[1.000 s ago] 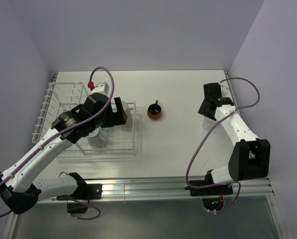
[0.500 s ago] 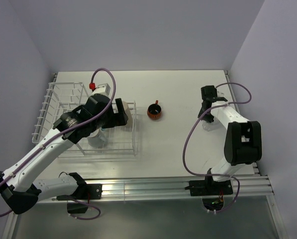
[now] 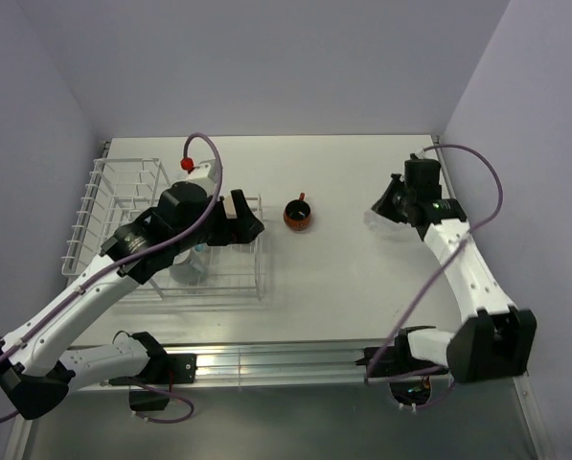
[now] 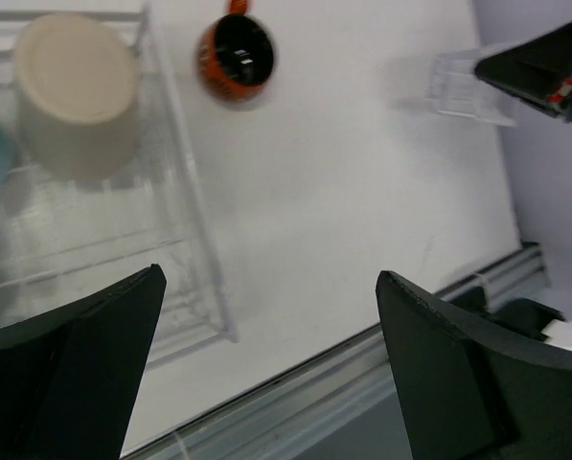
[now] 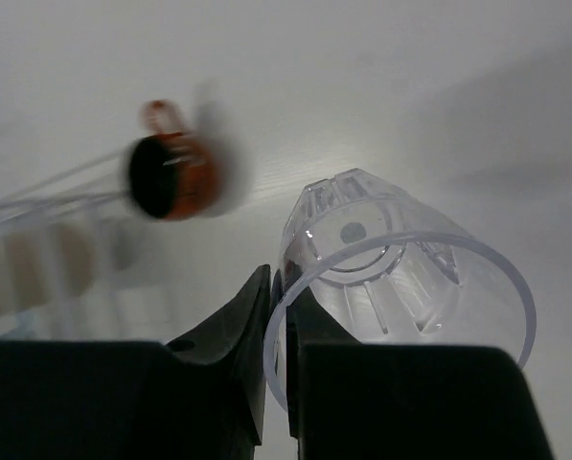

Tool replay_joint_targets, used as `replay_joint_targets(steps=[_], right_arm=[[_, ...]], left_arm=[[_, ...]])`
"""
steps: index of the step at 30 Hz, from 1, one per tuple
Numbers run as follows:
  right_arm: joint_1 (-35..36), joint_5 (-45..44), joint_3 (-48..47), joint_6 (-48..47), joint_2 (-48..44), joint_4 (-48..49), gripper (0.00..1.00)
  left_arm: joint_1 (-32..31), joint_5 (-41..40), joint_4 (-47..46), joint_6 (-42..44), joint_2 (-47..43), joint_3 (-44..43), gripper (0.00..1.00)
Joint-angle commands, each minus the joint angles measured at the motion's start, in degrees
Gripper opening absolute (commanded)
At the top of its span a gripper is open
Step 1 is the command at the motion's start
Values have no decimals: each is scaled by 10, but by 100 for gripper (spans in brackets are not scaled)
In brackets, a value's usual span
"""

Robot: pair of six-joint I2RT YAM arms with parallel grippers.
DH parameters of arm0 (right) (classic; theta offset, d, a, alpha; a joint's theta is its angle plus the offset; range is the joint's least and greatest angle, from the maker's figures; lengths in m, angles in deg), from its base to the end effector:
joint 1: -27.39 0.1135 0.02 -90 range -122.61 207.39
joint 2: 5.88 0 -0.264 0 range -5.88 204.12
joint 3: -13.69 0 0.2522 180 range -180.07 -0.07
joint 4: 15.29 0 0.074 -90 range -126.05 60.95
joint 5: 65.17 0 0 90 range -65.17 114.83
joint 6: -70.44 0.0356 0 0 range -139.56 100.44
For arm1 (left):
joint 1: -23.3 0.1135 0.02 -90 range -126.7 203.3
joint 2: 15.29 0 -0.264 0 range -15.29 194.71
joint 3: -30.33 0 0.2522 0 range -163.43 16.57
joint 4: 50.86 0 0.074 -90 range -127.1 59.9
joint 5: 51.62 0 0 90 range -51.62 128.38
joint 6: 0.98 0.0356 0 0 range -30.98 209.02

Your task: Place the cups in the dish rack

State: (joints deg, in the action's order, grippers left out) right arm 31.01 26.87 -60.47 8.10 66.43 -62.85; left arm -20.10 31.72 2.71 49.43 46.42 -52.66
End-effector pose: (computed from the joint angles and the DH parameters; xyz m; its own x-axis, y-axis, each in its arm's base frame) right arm 0.2677 0.0182 0.2947 -0.6736 0.4222 -0.6067 0.2538 0.9030 0.3467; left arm 0.1644 -0.1498 0.3791 -0.6886 -0.2200 -0.6909 0.2237 0.8420 -0.4910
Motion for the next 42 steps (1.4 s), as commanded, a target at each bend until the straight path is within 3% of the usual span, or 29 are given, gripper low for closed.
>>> replay_joint_targets(steps=[1,7,12,24,29,42], right_arm=[[51,219,-20,67,-95,74,0],[161,367,48,249,-157,317,0],[235,394,85,357,-152,516,0],[257,455,143,570,-65,831,0],[261,468,155,640,-39,949,0],[267,474,162,666,-47,978,0]], left_arm=[[8,107,-133,27,-34,13,99],[45,250,-256,29,-41,48,99],[69,331,-321,32,-24,60,99],[72,407,-392,26,-10,88,98],[72,390,-369,41,-5,90,97],[72,336,-312,84,-1,77,97]])
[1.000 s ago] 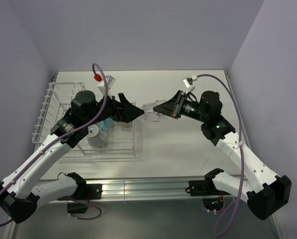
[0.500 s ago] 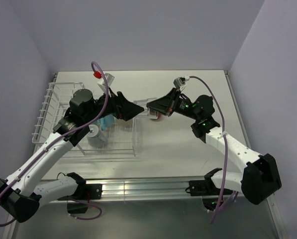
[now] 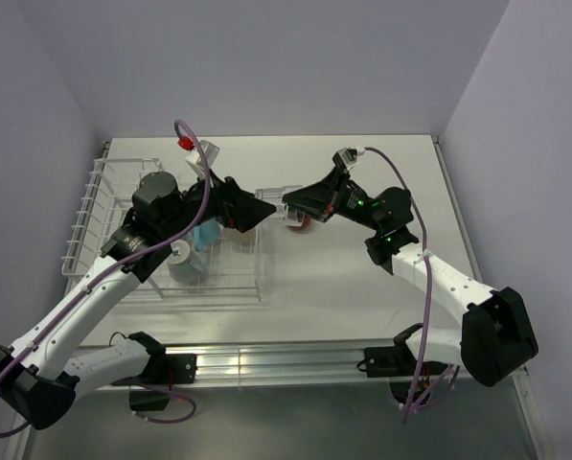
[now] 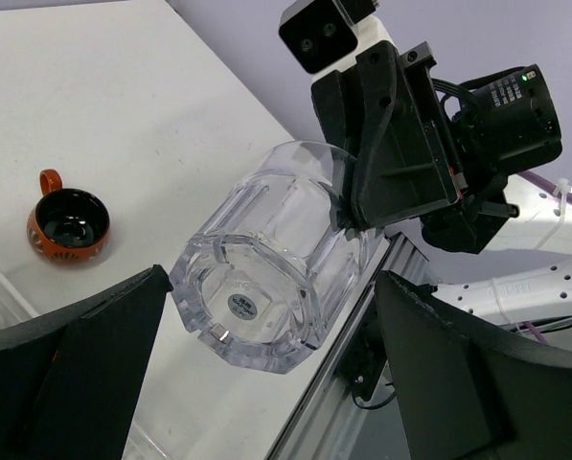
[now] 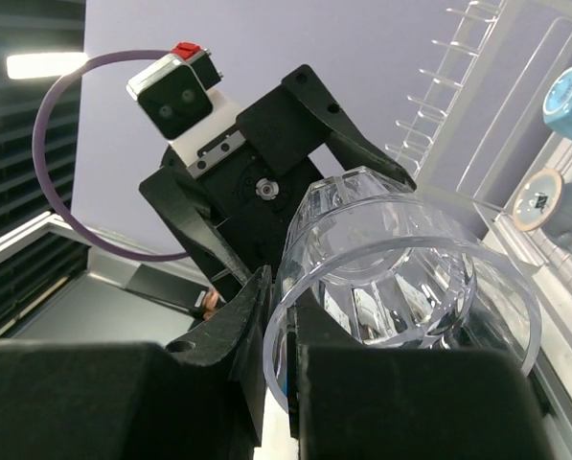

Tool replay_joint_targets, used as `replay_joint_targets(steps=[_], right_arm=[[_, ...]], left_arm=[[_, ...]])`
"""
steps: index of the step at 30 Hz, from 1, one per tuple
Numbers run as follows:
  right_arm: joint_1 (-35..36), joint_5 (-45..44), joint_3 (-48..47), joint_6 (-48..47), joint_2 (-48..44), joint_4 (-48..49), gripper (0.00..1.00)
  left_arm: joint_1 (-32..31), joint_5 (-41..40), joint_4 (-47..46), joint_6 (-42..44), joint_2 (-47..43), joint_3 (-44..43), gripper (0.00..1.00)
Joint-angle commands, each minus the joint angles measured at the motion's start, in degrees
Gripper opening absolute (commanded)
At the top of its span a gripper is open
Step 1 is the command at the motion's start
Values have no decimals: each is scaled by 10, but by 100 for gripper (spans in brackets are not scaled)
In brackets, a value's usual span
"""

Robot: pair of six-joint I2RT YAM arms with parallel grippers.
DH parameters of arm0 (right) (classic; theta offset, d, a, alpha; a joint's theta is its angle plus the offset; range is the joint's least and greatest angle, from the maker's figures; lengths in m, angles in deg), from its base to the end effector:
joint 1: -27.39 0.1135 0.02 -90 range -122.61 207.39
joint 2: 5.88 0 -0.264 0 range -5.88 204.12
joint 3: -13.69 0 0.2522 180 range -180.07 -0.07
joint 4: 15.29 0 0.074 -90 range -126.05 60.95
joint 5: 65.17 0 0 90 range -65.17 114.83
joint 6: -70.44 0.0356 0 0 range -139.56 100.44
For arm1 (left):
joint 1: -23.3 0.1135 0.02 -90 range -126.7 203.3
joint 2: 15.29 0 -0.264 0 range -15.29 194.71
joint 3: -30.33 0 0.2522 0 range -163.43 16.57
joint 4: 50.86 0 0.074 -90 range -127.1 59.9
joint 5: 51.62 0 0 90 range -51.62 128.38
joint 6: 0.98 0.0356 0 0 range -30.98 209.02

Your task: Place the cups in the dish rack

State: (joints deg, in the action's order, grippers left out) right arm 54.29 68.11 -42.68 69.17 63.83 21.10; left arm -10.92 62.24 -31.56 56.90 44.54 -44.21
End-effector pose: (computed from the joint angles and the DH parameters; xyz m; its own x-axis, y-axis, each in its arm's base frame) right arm 0.2260 0.1420 0.3420 -0.8840 0.3677 -0.2888 -0.3689 -0.1690 0.9140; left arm 0.1883 -0.1455 0.3973 -0.5068 -0.2434 -0.8270 0.6828 0.4724 -0.5574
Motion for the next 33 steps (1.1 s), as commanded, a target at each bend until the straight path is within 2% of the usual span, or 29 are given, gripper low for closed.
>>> replay_joint_targets(steps=[1,11,14,16,17,20,21,23,24,27,30,31,33], right_arm=[[35,61,-18,55,-20,141,0],[52,66,-16,87,4,204,0],[54,66,-14,93,17,217,0],[54,65,-13,96,24,226,0],[54,65,-13,99,30,230,0],[54,62,-15,101,38,239,0],[54,59,-16,96,38,237,0],[54,58,-14,76,32,215,0],[54,52,-14,67,28,202,0],[54,33,-10,8,2,122,7],[51,8,-12,-77,-39,-10,20],[49,-18,-17,-102,-50,-89,27],[47,-50,-32,-172,-84,-169,33]], left_arm=[[-20,28,36,13,19,-9,97],[-20,39,31,21,27,-7,96],[-20,58,13,13,25,3,94],[-19,77,7,9,24,7,88],[-19,81,5,8,23,9,85],[-19,97,10,7,23,10,54],[-20,96,13,7,23,9,33],[-19,93,21,7,19,7,13],[-20,88,30,7,17,6,0],[-20,76,45,10,4,4,0],[-19,47,70,14,-10,-8,0],[-19,39,92,18,-15,-13,0],[-19,16,118,21,-22,-29,0]])
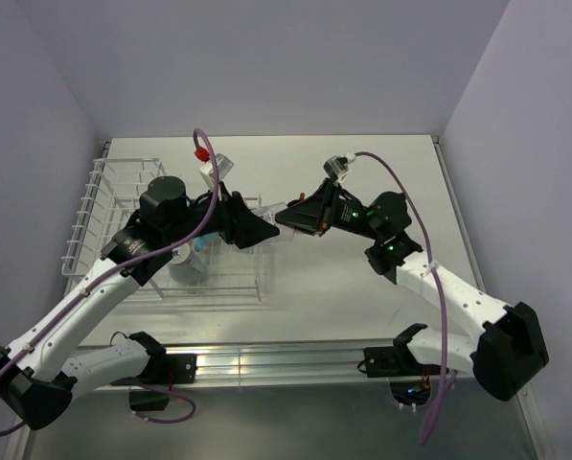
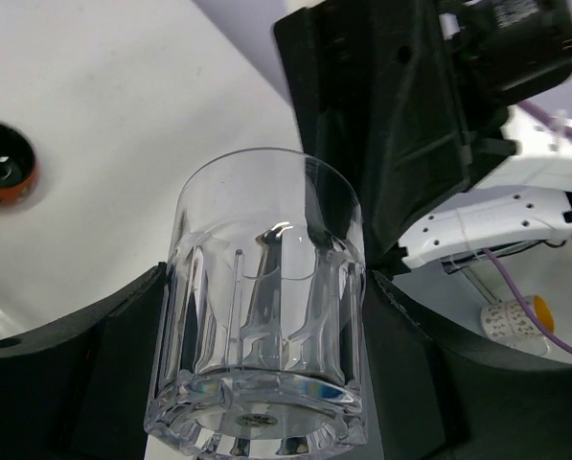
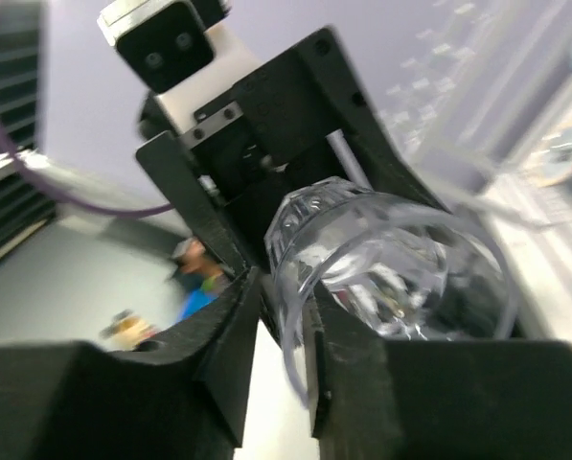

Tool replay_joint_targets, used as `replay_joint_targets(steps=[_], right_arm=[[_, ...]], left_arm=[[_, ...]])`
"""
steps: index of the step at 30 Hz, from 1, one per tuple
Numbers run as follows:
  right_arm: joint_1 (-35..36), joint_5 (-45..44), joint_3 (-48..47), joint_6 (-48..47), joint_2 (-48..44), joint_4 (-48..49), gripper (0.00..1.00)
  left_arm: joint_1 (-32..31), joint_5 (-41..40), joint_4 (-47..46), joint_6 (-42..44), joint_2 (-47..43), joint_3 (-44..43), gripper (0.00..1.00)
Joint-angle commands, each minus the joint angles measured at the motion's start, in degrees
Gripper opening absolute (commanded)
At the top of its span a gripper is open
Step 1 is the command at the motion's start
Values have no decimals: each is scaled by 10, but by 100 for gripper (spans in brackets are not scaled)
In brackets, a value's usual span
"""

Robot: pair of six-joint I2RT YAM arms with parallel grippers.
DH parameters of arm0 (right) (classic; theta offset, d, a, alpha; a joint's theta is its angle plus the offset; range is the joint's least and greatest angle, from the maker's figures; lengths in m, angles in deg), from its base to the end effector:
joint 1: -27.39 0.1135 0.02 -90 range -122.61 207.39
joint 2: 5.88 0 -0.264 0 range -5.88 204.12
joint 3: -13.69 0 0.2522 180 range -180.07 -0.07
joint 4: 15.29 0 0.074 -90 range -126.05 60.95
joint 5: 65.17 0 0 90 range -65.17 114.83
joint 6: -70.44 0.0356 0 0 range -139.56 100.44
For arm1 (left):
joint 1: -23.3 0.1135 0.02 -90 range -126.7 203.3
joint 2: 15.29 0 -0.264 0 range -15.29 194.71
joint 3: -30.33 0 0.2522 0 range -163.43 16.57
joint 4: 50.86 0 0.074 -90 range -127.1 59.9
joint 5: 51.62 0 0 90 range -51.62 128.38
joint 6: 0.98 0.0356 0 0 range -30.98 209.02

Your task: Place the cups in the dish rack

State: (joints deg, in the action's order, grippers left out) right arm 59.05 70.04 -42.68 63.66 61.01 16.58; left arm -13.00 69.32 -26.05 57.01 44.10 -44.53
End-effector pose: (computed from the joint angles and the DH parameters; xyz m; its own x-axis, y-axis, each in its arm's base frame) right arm 0.2052 0.1562 0.3463 -0.8893 0.2735 -0.3665 -0.4178 -0.1599 0.8944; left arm 0.1760 -0.1520 0.3910 -0.5968 -0.1257 -0.7925 0.7079 0.3824 -0.5938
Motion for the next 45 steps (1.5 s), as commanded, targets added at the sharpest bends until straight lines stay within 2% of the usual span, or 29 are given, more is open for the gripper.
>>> replay_joint_targets(steps=[1,4,6,9,10,11,15,21,28,35,45], right_arm=[[-1,-86,-38,-140,-67,-202,35],[-2,-172,-62,-213,-105,-328,43],[-5,-213,-67,-234,-126,-355,46],[-7,-278,-97,-275,-137,-445,46],[-7,-297,-103,-287,-142,-493,47],[-7,-332,-107,-304,-143,-510,47],[-8,-376,-111,-325,-152,-549,47],[-8,-379,-121,-340,-141,-569,48],[-8,-374,-125,-349,-132,-578,48],[-8,-369,-121,-352,-124,-573,48],[-8,-365,-114,-357,-114,-571,48]], left_arm=[[2,-60,89,24,-18,-31,0],[3,-75,118,23,-30,-43,0],[2,-85,154,27,-33,-52,0],[2,-165,256,42,-17,-90,0],[3,-226,287,44,1,-114,0],[3,-255,343,46,10,-123,0],[15,-327,407,49,37,-124,0],[43,-337,419,49,54,-80,0],[50,-320,381,43,91,-33,0],[50,-319,347,45,137,-23,0],[63,-352,351,35,180,-16,0]])
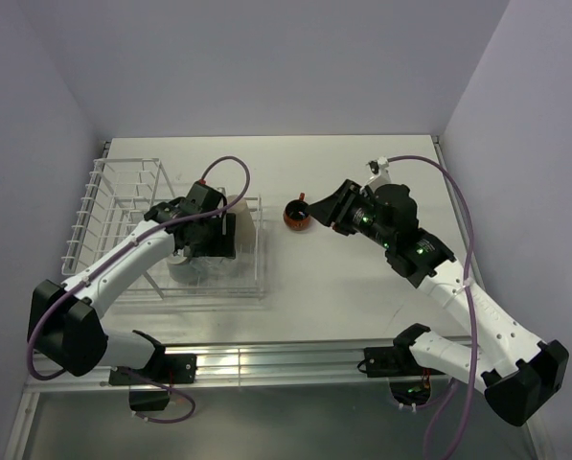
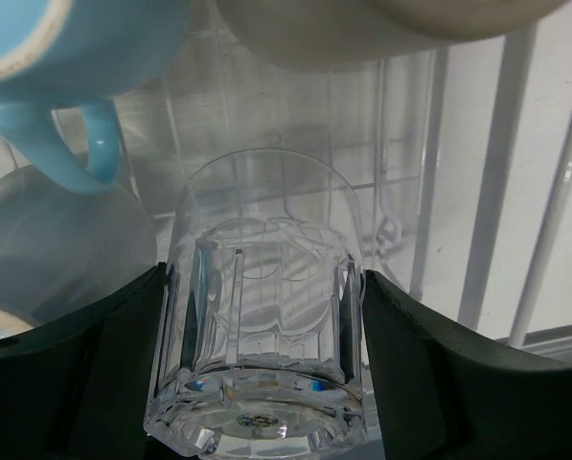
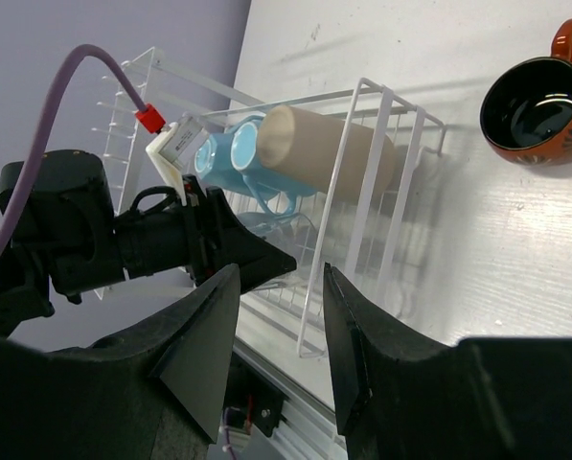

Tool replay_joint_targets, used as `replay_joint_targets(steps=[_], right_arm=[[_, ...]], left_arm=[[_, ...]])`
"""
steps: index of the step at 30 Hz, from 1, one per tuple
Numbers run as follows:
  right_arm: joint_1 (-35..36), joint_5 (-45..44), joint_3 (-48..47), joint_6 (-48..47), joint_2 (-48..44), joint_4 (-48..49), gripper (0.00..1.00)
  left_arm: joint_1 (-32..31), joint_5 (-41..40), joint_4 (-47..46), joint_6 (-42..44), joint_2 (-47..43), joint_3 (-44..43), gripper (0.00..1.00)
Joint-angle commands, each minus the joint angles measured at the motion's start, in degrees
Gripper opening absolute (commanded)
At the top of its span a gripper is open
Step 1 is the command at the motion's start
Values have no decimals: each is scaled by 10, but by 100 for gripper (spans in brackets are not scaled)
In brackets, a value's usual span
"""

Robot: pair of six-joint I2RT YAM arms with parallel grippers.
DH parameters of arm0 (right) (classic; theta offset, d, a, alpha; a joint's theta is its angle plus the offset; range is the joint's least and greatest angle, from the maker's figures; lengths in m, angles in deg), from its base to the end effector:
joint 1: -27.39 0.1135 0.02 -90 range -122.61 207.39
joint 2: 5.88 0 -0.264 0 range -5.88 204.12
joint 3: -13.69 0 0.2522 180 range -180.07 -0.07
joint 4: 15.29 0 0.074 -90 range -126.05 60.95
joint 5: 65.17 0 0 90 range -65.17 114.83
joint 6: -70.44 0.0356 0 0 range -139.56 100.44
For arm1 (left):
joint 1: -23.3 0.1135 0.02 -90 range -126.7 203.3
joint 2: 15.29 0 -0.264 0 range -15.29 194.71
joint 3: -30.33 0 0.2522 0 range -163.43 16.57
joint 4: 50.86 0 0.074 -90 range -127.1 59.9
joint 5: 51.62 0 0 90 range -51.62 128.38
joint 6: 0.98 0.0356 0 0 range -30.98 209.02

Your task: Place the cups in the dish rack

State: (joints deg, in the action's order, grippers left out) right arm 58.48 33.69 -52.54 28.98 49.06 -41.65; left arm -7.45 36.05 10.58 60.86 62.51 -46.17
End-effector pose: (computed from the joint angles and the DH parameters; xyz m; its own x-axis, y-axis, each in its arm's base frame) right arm 0.1865 0.1189 0.3506 -0.6252 0.4877 -0.6093 -0.2553 0.6100 0.7502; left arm 0.2298 -0.1350 0.2684 -0.9071 -0.0090 -0.4209 0.0758 0.9799 -0.1843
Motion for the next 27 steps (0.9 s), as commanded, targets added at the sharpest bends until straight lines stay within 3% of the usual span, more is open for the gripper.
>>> replay_joint_targets(steps=[1,13,19,27], right_arm=[[-2,0,-14,-9,7,15,48],[-2,11,1,-3,18,33,48],[-2,15,4,-2,27,38,48],[-2,16,6,-1,32,43,47]], left_arm=[[9,-22,-11,-3,-2,2,0],[46,-44,0,3,-14,26,2],[48,-30,-3,7,-17,26,8],[48,-26,-6,10,-13,27,48]])
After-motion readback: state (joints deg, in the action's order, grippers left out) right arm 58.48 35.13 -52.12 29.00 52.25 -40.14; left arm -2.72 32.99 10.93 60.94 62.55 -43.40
